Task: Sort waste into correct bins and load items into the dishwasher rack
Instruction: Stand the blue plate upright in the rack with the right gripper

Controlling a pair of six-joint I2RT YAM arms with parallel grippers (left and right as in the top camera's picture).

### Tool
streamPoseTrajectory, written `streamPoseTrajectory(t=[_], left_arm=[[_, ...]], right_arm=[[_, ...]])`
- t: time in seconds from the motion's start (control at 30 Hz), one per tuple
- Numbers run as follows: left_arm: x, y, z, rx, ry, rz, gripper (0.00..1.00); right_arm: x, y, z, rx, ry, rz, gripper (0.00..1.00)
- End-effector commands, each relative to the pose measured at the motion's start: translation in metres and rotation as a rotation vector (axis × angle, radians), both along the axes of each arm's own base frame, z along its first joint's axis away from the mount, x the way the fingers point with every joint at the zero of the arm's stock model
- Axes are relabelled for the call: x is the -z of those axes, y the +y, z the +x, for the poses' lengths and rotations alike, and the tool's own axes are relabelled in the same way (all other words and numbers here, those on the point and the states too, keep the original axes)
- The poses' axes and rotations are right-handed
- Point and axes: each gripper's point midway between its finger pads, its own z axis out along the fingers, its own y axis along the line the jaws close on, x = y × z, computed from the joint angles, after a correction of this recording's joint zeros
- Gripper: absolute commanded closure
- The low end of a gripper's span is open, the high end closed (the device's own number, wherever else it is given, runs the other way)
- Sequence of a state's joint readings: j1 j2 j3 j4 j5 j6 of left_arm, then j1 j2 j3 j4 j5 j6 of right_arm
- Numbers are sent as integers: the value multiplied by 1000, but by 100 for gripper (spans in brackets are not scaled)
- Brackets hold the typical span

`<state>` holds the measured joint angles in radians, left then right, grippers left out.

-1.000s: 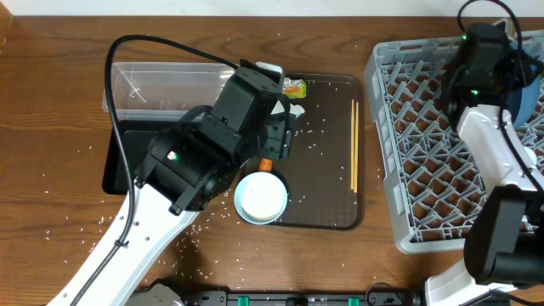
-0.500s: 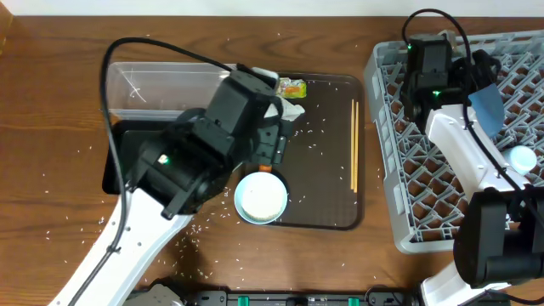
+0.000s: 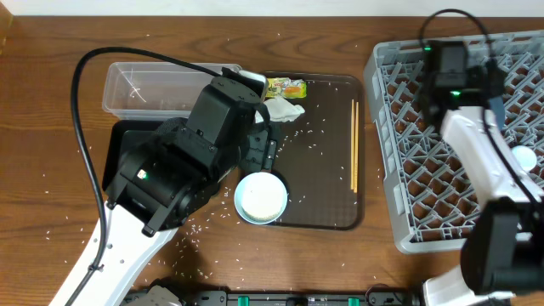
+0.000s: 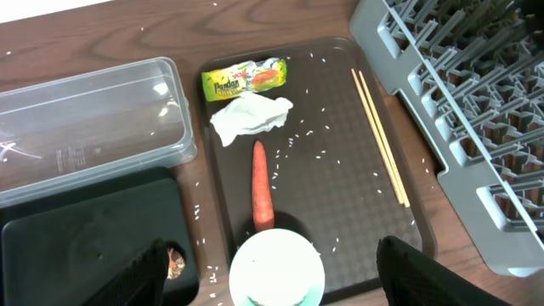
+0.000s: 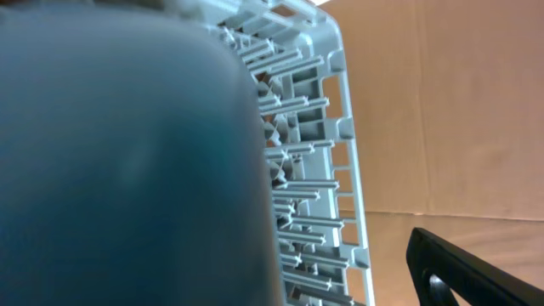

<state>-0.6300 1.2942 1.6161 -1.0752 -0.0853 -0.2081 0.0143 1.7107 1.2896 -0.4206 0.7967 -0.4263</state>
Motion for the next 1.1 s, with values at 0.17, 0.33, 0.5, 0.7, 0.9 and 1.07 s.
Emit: streamPoseTrajectory(t=[0.17, 0.33, 0.5, 0.7, 0.9, 1.07], left_arm=[[-3, 4, 0, 1, -9, 19, 21], [-1, 5, -2, 1, -2, 24, 21], [-2, 18, -2, -18, -23, 84, 21], [-8, 46, -5, -98, -47, 133, 21], [-4, 67, -8, -156, -12, 151, 21], [0, 71, -12, -162, 14, 162, 21]], right_arm=[[-27, 107, -7, -445, -77, 561, 1], [-40, 148, -18, -481, -135, 829, 1], [-29, 198, -44, -493, -24, 1036, 7], [-9, 250, -81, -357, 112, 1200, 27], [48, 242, -89, -47, 108, 1080, 37], [96, 240, -80, 64, 148, 1056, 51]])
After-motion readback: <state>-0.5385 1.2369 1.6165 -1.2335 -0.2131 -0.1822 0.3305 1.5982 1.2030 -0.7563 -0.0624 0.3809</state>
